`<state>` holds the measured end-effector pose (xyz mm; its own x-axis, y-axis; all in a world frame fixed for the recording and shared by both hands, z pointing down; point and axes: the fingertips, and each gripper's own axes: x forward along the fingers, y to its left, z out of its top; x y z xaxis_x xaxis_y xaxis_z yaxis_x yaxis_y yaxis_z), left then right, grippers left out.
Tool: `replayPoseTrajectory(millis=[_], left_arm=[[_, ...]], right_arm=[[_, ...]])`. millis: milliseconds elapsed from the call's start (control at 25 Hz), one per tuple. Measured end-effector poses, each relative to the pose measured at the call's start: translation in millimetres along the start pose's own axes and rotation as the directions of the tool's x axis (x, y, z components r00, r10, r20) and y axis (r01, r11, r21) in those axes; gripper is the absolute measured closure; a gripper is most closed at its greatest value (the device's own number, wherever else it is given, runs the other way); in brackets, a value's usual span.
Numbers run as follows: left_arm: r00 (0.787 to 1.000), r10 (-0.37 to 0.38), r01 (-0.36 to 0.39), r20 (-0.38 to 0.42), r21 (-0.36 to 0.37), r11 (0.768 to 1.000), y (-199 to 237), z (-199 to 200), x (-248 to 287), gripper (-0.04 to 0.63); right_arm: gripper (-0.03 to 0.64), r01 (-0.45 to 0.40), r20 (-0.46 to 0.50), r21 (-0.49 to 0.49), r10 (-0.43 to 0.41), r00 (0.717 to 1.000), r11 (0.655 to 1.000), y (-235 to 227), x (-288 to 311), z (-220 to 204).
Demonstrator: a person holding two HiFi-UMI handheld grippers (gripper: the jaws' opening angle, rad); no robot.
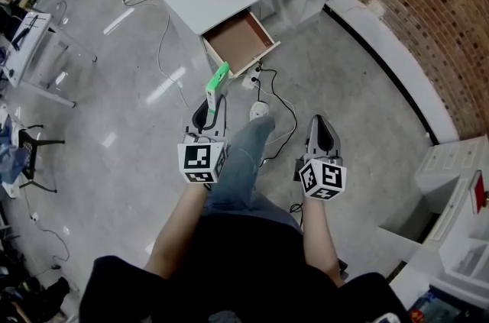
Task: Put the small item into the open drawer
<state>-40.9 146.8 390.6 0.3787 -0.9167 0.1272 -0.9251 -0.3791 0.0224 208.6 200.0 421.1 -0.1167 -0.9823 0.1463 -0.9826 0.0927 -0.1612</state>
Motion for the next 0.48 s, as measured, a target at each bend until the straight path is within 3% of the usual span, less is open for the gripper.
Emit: replayPoseTrajectory(millis=[480], left_arm=[[1.0, 0.01, -0.01, 0.006, -0.03, 0.999, 7, -9, 68, 0.502]], right_arm=[[0.617, -0.007, -0.004, -0.032, 0.007, 1.0, 0.999, -27, 49, 6]])
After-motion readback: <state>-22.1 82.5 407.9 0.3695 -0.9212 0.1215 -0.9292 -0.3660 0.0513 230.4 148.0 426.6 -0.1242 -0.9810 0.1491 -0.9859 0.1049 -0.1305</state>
